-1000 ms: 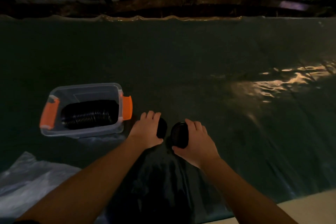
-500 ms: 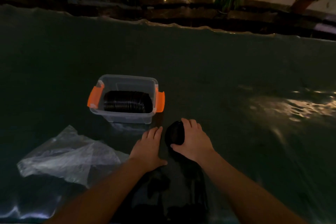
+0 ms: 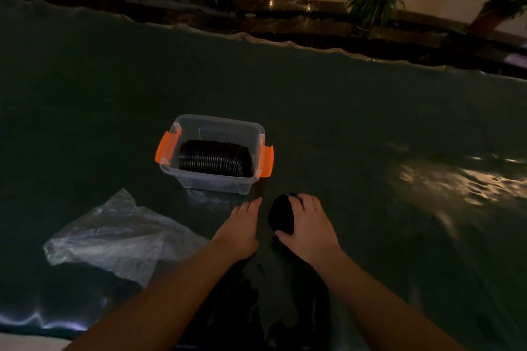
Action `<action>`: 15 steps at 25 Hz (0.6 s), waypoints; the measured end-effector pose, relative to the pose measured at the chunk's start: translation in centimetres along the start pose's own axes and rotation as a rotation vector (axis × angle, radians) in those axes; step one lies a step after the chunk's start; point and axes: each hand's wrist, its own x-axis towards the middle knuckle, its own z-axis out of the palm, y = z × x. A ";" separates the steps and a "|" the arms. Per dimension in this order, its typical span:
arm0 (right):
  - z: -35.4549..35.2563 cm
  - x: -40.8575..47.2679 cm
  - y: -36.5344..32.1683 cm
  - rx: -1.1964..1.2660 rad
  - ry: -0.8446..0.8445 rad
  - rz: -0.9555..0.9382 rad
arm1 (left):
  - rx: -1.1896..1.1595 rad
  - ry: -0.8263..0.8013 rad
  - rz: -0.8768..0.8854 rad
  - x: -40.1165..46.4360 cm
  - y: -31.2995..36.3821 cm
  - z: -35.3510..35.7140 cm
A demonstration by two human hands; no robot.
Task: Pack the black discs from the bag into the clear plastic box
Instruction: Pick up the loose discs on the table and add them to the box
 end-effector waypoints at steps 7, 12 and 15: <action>1.7 -1.1 -1.0 -0.065 -0.050 0.059 | -0.341 -0.092 -0.142 3.6 1.6 1.0; 1.2 -0.7 -0.6 -0.029 -0.004 0.102 | -0.435 -0.120 -0.161 4.0 3.0 2.2; 0.3 -0.8 0.2 0.080 0.024 0.119 | -0.484 -0.084 -0.136 3.6 4.2 2.8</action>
